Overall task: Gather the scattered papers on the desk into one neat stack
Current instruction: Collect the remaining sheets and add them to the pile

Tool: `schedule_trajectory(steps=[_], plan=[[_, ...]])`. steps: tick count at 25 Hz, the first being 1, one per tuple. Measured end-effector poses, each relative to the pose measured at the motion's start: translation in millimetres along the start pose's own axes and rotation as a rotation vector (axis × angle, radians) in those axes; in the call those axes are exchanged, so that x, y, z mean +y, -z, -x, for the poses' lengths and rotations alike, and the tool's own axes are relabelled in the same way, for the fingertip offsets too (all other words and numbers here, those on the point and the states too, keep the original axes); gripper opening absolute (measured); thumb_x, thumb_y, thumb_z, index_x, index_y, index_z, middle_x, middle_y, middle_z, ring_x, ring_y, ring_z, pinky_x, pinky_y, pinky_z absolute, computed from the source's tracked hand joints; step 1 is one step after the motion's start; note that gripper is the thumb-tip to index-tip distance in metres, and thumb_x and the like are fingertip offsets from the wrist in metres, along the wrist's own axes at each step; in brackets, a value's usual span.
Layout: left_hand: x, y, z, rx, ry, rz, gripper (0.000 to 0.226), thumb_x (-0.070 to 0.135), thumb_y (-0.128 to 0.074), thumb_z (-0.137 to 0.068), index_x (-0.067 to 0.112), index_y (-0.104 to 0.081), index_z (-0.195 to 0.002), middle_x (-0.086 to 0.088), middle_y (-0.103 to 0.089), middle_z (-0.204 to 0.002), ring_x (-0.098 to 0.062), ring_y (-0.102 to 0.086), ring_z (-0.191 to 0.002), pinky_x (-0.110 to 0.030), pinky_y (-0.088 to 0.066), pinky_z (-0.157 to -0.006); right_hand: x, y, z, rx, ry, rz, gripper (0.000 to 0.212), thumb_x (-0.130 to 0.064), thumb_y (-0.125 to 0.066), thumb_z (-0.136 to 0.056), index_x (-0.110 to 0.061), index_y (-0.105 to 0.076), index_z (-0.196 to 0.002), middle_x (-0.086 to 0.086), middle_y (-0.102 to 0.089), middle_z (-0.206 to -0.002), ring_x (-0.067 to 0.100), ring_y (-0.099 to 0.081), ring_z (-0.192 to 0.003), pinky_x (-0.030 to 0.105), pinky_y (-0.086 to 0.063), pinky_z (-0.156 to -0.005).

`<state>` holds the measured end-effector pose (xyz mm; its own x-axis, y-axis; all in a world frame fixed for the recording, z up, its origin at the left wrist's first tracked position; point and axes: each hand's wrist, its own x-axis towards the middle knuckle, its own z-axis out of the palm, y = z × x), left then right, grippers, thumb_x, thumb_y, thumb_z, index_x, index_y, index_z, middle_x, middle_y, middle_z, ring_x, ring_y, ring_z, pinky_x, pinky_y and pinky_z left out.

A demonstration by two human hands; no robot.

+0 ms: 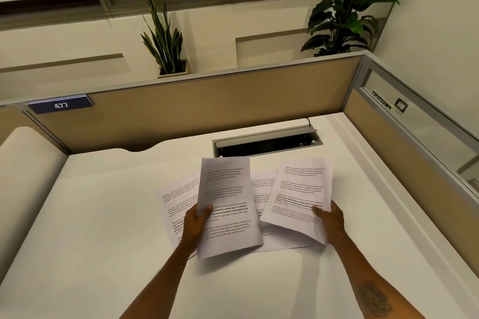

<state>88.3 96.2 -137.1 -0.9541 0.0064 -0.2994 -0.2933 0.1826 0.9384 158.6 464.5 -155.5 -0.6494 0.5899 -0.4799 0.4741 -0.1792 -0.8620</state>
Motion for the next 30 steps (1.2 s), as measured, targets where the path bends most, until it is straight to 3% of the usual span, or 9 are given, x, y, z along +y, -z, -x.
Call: schedule_trajectory(steps=[4,10,15,19,25,28,30], plan=[[0.4,4.2,2.2,0.023,0.005,0.038,0.028,0.015,-0.063,-0.099,-0.003,-0.064,-0.121,-0.021,-0.075,-0.111,-0.042,-0.074,-0.096,-0.053,-0.063,-0.085,-1.7,3.9,13.1,-0.158,0.044,-0.197,0.044,-0.004,-0.066,-0.092,-0.004,-0.058,-0.136,0.016,-0.067,-0.129,0.036,-0.065,-0.113,0.046,-0.051,-0.102],[9.9,-2.4,5.6,-0.036,0.037,0.111,0.033,0.014,-0.066,-0.096,-0.001,-0.063,-0.125,-0.023,-0.075,-0.114,-0.045,-0.074,-0.1,-0.06,-0.06,-0.09,-20.2,-33.4,38.2,-0.366,0.087,-0.174,0.037,-0.023,-0.071,-0.091,-0.012,-0.065,-0.125,0.01,-0.076,-0.115,0.031,-0.075,-0.099,0.041,-0.063,-0.082],[21.0,-9.6,11.8,-0.117,0.041,0.123,0.023,0.018,-0.066,-0.097,0.009,-0.067,-0.118,-0.017,-0.078,-0.111,-0.032,-0.078,-0.091,-0.042,-0.065,-0.078,-27.4,-73.5,53.9,-0.511,0.111,-0.092,0.036,-0.015,-0.072,-0.089,-0.009,-0.064,-0.124,0.016,-0.074,-0.117,0.036,-0.075,-0.1,0.053,-0.059,-0.09],[17.8,-3.5,13.0,-0.178,0.052,0.05,0.024,0.015,-0.058,-0.102,0.001,-0.067,-0.118,-0.023,-0.075,-0.115,-0.042,-0.072,-0.106,-0.051,-0.06,-0.093,-27.5,-94.6,62.3,-0.583,0.065,-0.096,0.044,-0.008,-0.073,-0.087,-0.007,-0.059,-0.128,0.019,-0.072,-0.121,0.043,-0.07,-0.106,0.059,-0.056,-0.093],[8.5,14.9,15.2,-0.198,0.08,0.046,0.028,0.018,-0.06,-0.101,-0.002,-0.069,-0.118,-0.022,-0.076,-0.112,-0.043,-0.072,-0.107,-0.057,-0.057,-0.098,-17.3,-112.6,64.3,-0.669,-0.016,-0.132,0.05,-0.001,-0.073,-0.085,-0.005,-0.057,-0.133,0.021,-0.069,-0.126,0.046,-0.066,-0.114,0.064,-0.048,-0.101],[10.1,19.2,16.5,-0.17,0.083,0.151,0.033,0.031,-0.054,-0.104,0.007,-0.068,-0.122,-0.017,-0.078,-0.112,-0.038,-0.075,-0.104,-0.054,-0.062,-0.09,-12.9,-121.7,65.4,-0.658,-0.014,-0.122,0.05,0.0,-0.073,-0.085,-0.004,-0.059,-0.133,0.02,-0.069,-0.126,0.045,-0.066,-0.115,0.064,-0.048,-0.101],[11.4,21.9,14.3,-0.09,0.126,0.284,0.037,0.041,-0.04,-0.107,0.019,-0.067,-0.122,-0.003,-0.081,-0.105,-0.024,-0.08,-0.094,-0.041,-0.066,-0.073,-11.2,-130.3,68.0,-0.621,0.018,-0.112,0.048,-0.002,-0.073,-0.085,-0.007,-0.06,-0.131,0.017,-0.071,-0.124,0.042,-0.068,-0.112,0.062,-0.051,-0.099]])
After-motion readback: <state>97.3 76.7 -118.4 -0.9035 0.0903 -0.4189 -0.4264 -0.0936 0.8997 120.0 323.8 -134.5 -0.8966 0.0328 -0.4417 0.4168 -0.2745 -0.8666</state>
